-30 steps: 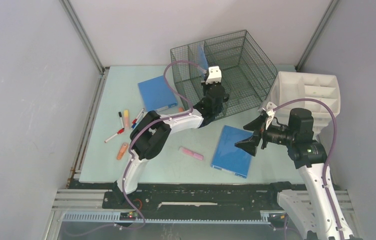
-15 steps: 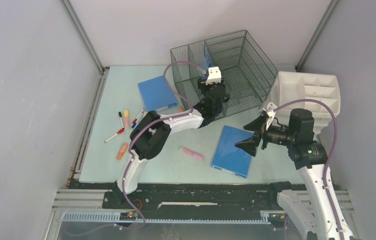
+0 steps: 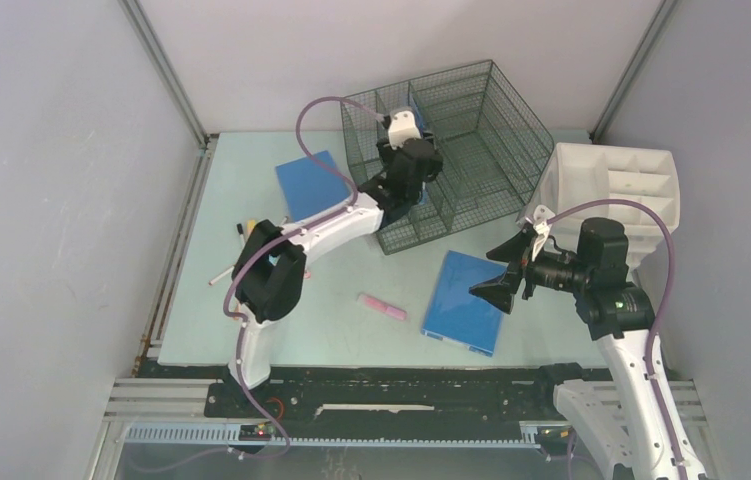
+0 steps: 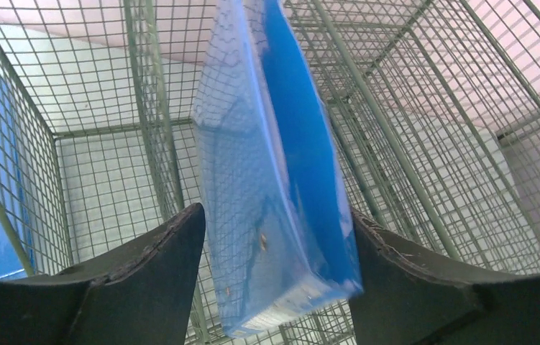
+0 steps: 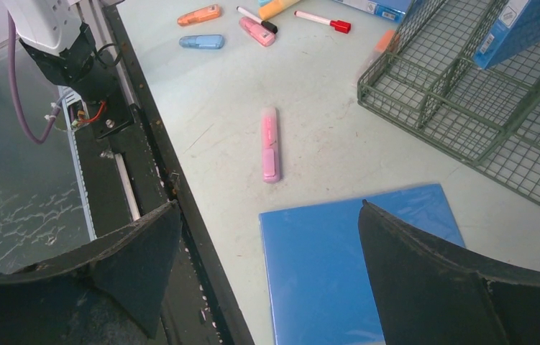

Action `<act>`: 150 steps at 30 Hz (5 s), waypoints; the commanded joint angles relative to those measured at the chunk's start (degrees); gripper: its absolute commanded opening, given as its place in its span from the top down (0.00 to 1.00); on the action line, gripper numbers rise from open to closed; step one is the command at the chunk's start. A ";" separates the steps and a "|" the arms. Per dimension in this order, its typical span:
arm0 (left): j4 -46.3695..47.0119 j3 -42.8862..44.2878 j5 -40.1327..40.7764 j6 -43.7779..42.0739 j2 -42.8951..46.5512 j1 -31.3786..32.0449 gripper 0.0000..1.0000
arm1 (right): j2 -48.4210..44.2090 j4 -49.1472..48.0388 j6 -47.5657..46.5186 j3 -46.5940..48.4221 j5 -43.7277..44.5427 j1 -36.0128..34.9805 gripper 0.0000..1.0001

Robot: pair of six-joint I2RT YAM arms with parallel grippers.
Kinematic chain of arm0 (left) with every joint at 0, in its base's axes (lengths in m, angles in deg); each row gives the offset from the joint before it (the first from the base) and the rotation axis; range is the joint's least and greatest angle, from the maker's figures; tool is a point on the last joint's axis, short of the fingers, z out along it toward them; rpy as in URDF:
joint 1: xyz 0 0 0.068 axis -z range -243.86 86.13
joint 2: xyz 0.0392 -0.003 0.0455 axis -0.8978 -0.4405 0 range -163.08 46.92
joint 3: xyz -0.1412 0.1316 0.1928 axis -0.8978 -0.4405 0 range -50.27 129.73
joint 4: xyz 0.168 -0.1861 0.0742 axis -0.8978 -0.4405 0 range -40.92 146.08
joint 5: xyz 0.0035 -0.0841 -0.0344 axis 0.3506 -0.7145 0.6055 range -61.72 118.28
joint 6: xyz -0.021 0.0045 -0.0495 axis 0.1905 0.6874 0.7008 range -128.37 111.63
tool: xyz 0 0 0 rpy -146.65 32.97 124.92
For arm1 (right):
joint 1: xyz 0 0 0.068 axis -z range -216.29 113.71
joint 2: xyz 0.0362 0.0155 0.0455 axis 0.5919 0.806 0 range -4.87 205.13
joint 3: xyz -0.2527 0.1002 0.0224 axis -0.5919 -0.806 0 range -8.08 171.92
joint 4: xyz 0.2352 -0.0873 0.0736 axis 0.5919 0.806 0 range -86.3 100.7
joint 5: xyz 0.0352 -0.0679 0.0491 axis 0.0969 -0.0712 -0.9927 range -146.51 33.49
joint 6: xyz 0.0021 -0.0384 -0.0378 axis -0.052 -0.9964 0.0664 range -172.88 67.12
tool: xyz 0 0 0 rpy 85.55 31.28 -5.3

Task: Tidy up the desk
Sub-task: Place the folder in the storage box.

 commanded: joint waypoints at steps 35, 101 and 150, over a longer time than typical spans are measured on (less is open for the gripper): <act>-26.06 21.86 -3.23 1.53 -3.63 -1.50 1.00 | -1.03 0.00 -1.22 2.64 0.12 -0.37 0.00; -0.45 -1.44 -8.15 -8.39 12.83 1.38 0.12 | -1.58 0.23 -1.86 2.66 1.53 -0.99 0.00; -22.73 14.04 2.71 0.29 7.38 -2.29 1.00 | -2.04 0.23 -2.14 2.64 2.37 -1.60 0.00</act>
